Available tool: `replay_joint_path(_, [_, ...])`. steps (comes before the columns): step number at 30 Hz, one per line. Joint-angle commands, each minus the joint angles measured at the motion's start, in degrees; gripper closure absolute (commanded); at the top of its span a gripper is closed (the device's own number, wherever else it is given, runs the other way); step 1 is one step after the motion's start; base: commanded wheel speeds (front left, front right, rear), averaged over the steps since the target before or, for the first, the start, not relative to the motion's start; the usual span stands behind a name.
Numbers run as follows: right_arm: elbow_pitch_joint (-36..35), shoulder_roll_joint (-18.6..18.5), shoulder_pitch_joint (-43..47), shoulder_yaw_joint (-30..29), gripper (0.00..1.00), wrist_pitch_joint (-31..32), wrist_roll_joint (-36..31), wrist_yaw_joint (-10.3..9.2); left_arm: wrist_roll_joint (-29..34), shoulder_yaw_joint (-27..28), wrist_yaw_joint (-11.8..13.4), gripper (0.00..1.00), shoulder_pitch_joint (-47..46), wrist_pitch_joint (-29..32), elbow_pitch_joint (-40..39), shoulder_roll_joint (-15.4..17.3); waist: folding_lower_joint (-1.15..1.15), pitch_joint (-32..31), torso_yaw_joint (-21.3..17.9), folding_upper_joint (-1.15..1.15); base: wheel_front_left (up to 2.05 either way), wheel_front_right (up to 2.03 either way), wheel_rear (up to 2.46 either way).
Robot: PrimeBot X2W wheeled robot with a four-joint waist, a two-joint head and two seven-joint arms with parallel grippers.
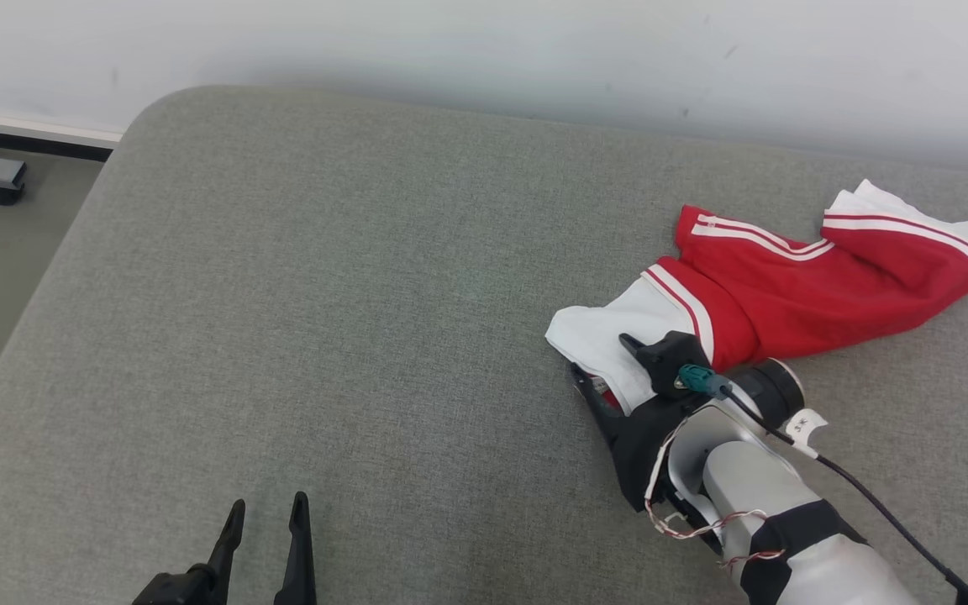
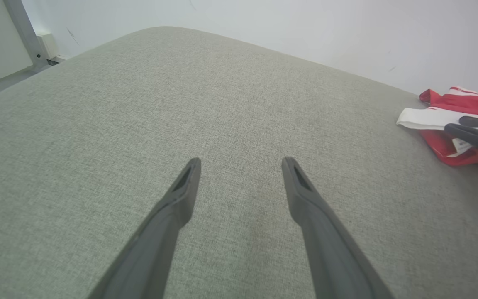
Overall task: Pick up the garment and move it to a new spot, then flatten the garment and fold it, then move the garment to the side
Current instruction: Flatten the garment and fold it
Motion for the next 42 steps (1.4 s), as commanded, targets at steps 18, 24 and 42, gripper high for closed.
replay_joint_path(18, [1.6,1.2,-2.1,-9.6,1.0,-8.5,-2.0,-0.14,-0.2,1.2,-0.1,0.0,2.1,-0.2,-0.2,-0.1,0.0,-2.5,-1.2,0.0,0.0,0.0,0.0])
replay_joint_path(24, [-13.1,2.2,4.3,-24.8,1.0,-10.3,-1.8,-0.14,0.7,2.8,-0.4,0.0,3.4,-0.2,-0.4,-0.1,0.0,-4.7,-4.9,0.0,0.0,0.0,0.0])
replay_joint_path(42, [-24.1,5.5,29.6,-44.6,0.0,-10.3,-4.8,-0.14,1.9,3.7,-1.3,0.0,2.2,-0.2,-0.5,-0.1,0.0,-5.3,-14.7,0.0,0.0,0.0,0.0])
